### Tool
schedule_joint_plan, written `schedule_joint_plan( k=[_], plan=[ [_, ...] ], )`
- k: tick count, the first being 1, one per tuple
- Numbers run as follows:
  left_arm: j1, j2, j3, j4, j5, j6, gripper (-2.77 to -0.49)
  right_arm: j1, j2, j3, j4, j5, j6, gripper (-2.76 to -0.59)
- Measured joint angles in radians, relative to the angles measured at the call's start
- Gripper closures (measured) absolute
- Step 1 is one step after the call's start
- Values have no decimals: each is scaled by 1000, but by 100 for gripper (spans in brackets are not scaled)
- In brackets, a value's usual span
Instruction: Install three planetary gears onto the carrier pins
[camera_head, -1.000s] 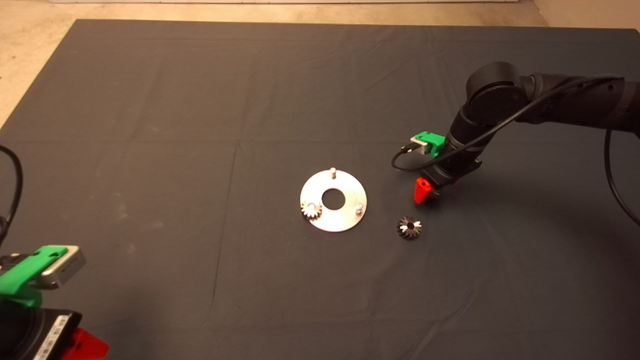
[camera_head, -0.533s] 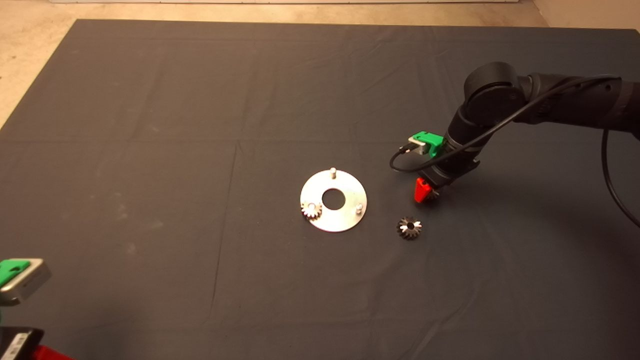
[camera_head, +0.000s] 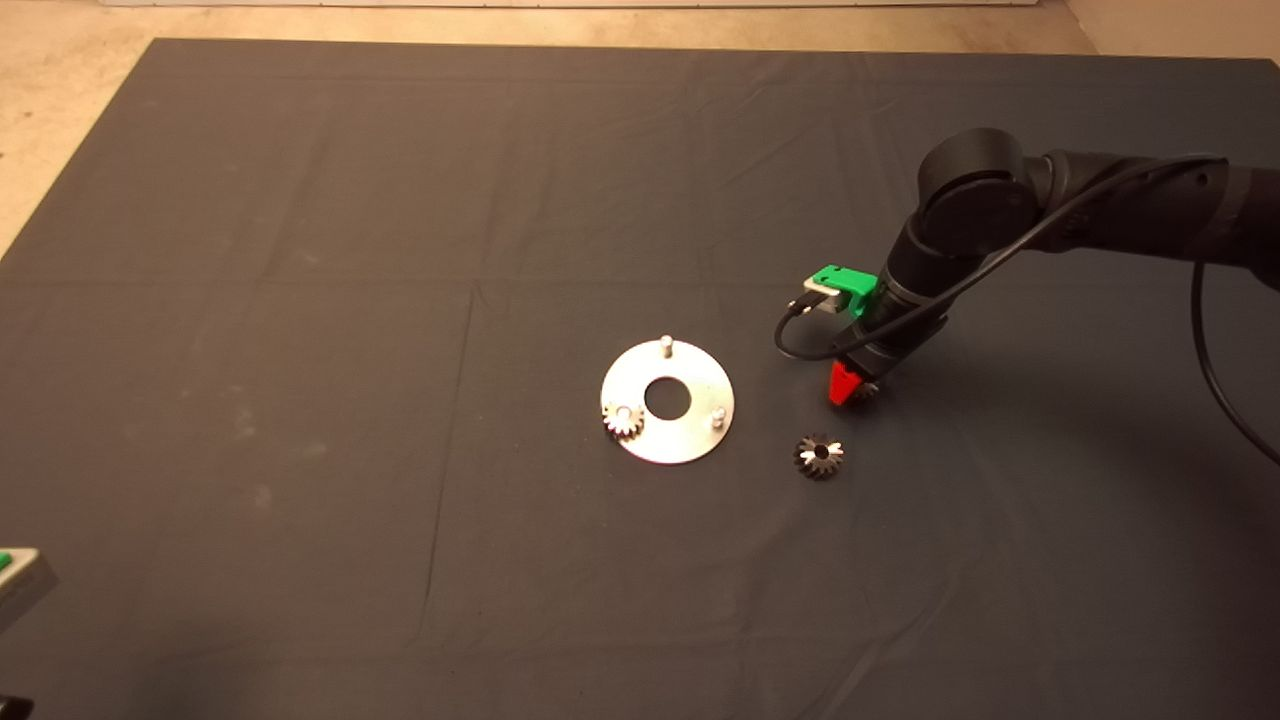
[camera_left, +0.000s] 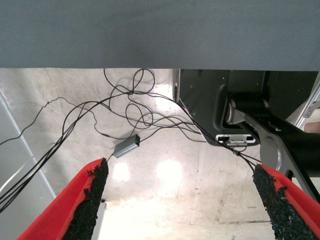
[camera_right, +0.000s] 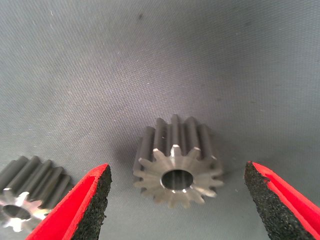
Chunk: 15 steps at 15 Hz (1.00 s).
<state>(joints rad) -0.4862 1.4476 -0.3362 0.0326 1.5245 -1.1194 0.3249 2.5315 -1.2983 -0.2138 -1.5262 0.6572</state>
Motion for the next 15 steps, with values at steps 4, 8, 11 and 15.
schedule_joint_plan(
  k=[4, 8, 11, 15],
  plan=[
    [0, -7, 0, -10, 0, 4, -204, -17, -3, 6, -33, -1, -14, -183],
    [0, -8, 0, -14, -1, 7, -204, -17, -6, 43, -56, -1, -22, -167],
    [0, -11, 0, -16, 0, 7, -204, -17, -11, 60, -79, 0, -24, -154],
    [0, -13, 0, -18, -1, 7, -204, -18, -18, 65, -96, -1, -25, -138]
  ],
)
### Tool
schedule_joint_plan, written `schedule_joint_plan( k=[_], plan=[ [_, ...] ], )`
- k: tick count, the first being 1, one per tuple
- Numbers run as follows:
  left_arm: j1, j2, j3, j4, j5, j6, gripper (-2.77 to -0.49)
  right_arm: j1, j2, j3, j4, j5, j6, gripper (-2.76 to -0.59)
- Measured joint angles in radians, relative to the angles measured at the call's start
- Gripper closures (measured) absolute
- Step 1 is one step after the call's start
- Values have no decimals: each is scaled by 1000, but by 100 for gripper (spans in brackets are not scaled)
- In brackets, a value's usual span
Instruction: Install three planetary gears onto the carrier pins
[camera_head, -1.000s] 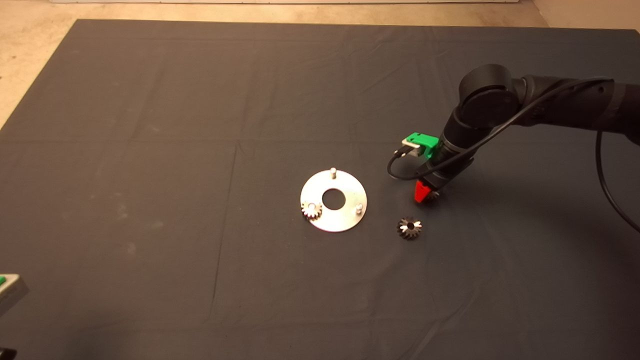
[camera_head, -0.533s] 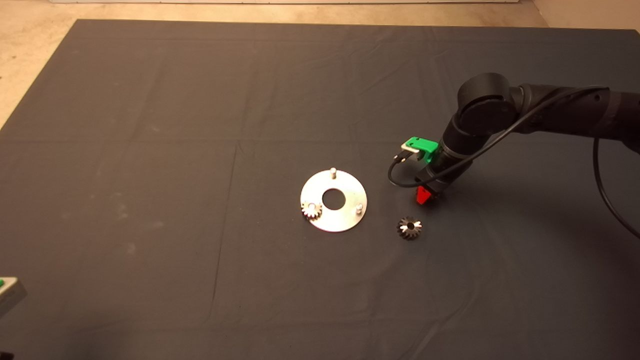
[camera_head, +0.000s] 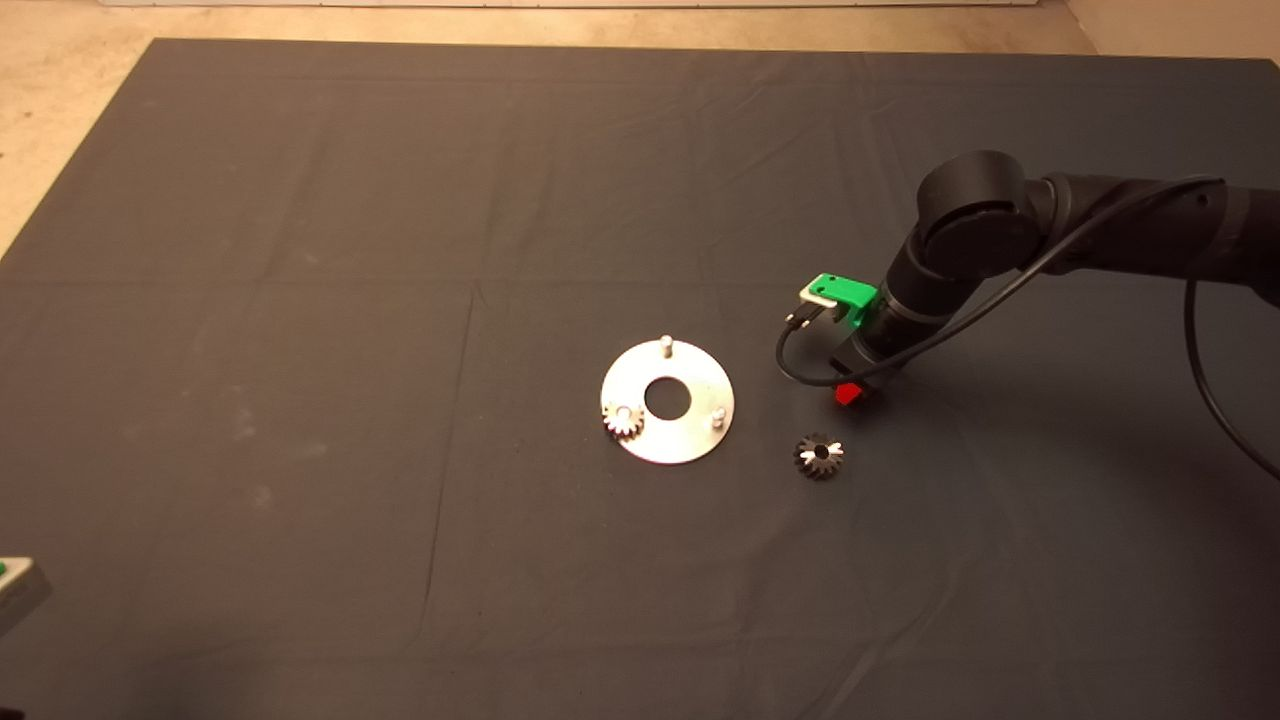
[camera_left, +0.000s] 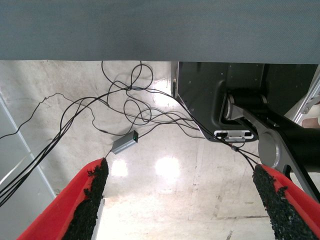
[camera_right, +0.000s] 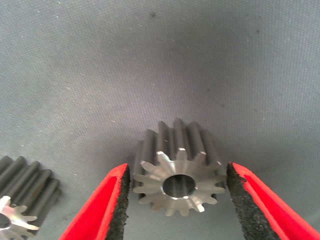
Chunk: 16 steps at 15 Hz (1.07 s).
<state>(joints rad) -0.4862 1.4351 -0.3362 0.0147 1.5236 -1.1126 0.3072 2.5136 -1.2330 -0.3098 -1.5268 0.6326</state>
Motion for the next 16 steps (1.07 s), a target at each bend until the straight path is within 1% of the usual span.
schedule_joint_plan(
  k=[2, 3, 7, 8, 9, 11, 12, 16],
  plan=[
    [0, 0, 0, 0, 0, 0, -204, -1, -8, 2, -2, 4, 0, -138],
    [0, 0, 0, 0, 0, 0, -204, -4, -14, 6, -3, 8, 0, -128],
    [0, 0, 0, 0, 0, 0, -204, -11, -29, 24, -6, 7, 0, -122],
    [0, 0, 0, -1, 0, 0, -204, -11, -32, 27, -6, 5, 0, -114],
    [0, 0, 0, -1, 0, 0, -204, -11, -34, 30, -6, 4, 0, -110],
    [0, 0, 0, -6, 0, 0, -204, -11, -37, 33, -6, 4, 0, -110],
    [0, 0, 0, -8, 0, 0, -204, -12, -37, 34, -6, 3, 0, -102],
    [0, 0, 0, -9, 0, 0, -204, -13, -38, 39, -11, 3, 0, -101]
  ],
)
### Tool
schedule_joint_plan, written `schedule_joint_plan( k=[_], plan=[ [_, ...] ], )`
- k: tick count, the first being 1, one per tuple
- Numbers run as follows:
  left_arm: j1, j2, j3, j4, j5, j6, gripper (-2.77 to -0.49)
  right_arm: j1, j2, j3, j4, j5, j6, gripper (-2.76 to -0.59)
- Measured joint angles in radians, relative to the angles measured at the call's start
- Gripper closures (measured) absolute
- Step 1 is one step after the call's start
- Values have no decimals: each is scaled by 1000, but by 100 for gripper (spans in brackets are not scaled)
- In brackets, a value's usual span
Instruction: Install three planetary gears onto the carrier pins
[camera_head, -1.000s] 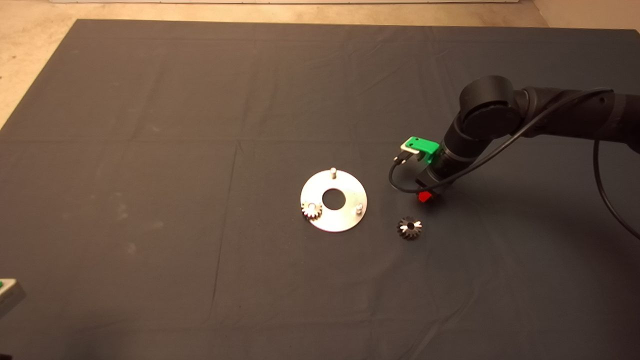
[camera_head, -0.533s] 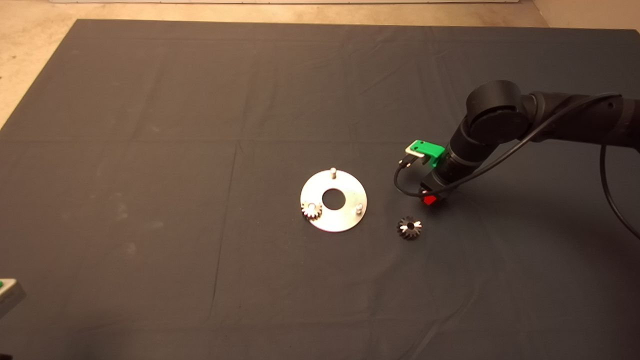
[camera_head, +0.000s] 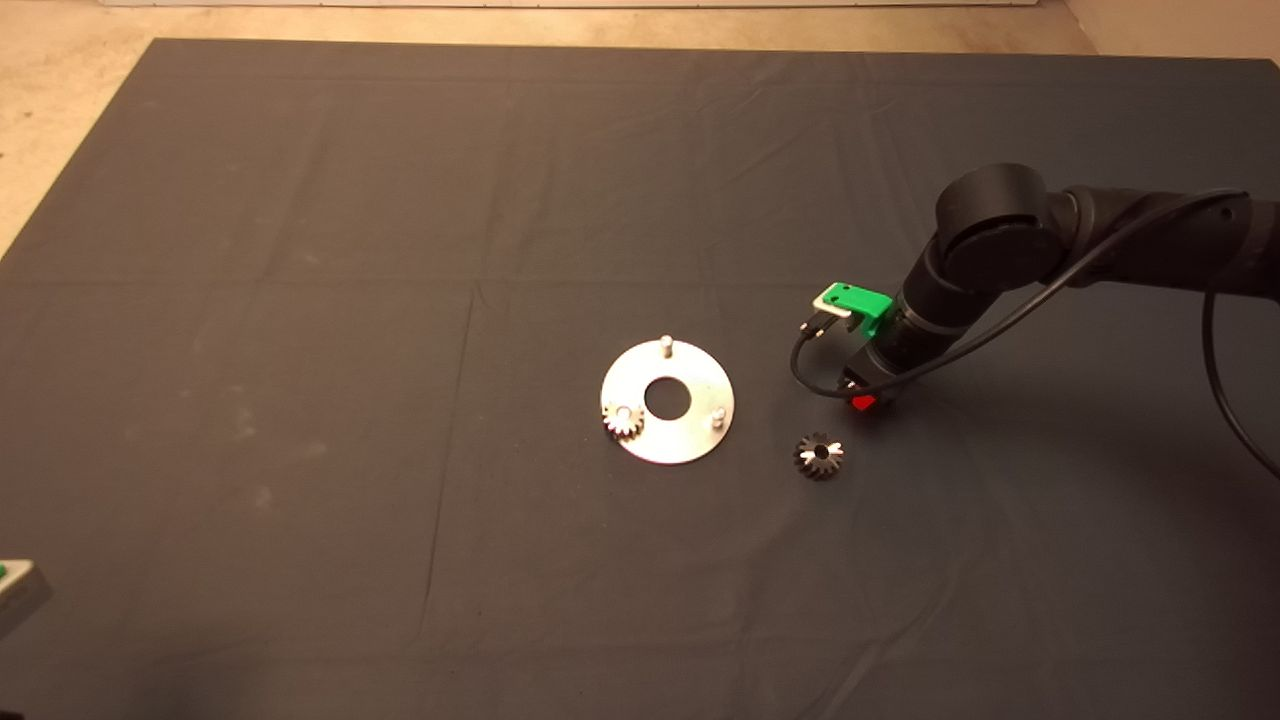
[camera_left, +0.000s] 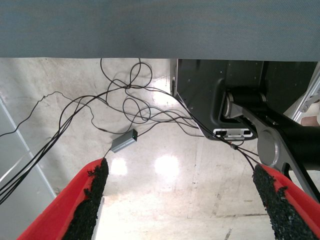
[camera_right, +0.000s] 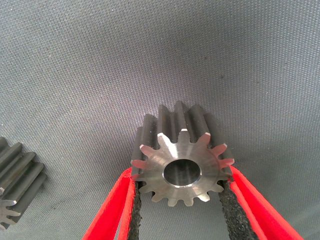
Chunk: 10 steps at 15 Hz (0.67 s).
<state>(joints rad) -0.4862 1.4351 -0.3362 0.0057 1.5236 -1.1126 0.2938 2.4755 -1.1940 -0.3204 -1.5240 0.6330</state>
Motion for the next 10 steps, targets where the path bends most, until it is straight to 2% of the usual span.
schedule_joint_plan(
  k=[10],
  plan=[
    [0, 0, 0, -2, 0, 0, -204, 0, -1, 4, -2, 1, 6, -94]
  ],
)
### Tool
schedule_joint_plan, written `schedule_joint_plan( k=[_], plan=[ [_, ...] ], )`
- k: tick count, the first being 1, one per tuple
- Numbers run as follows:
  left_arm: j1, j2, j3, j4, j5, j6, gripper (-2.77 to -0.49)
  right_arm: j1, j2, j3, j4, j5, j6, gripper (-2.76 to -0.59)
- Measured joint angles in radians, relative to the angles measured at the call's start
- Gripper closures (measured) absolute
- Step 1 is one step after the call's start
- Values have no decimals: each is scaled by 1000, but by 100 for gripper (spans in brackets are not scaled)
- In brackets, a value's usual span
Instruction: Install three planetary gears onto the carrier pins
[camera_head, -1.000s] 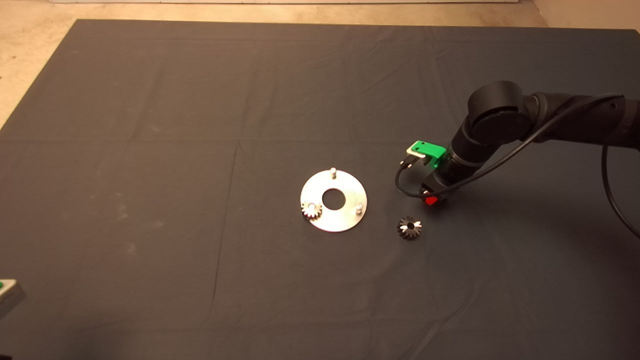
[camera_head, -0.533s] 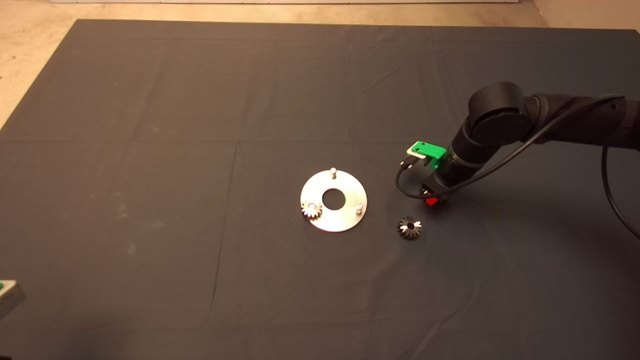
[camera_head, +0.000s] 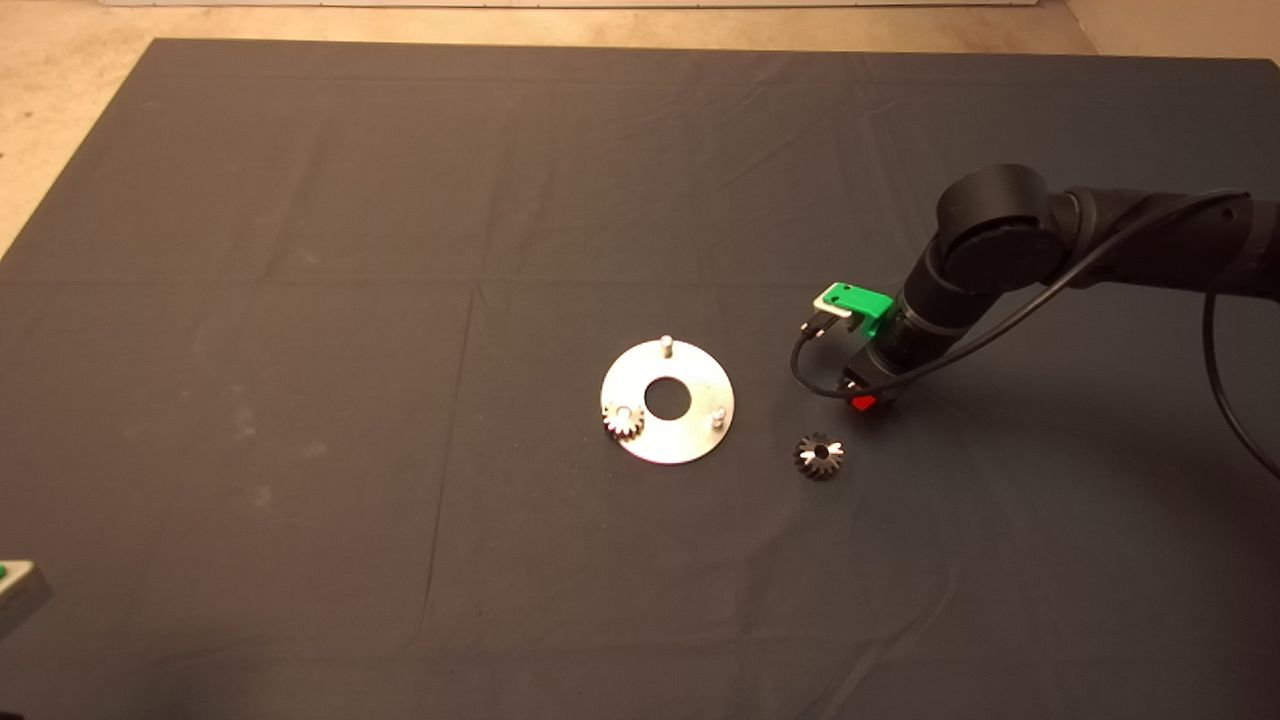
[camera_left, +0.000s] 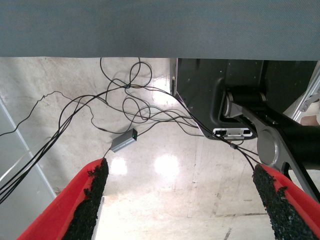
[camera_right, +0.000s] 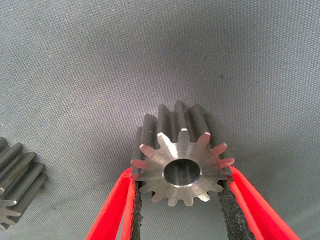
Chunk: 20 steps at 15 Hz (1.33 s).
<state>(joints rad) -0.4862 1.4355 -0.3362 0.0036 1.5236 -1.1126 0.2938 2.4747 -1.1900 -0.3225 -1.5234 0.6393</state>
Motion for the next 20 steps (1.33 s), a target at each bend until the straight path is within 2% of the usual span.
schedule_joint_plan(
  k=[3, 8, 10, 14, 17, 20],
  plan=[
    [0, 3, 0, 0, 0, 0, -204, 9, 29, 0, 0, -11, 7, -94],
    [0, 15, 0, -2, 0, 0, -204, 100, 153, -14, 1, -2, 31, -94],
    [0, 27, -1, -2, 0, 0, -204, 119, 199, -61, 2, -2, 36, -94],
    [0, 34, -2, -2, 0, 0, -204, 127, 295, -168, 10, -8, 39, -94],
    [0, 36, -3, -2, 0, 0, -204, 141, 370, -264, 26, -1, 39, -94],
    [0, 37, -4, -2, 0, 0, -204, 146, 411, -320, 48, -3, 39, -94]
  ],
)
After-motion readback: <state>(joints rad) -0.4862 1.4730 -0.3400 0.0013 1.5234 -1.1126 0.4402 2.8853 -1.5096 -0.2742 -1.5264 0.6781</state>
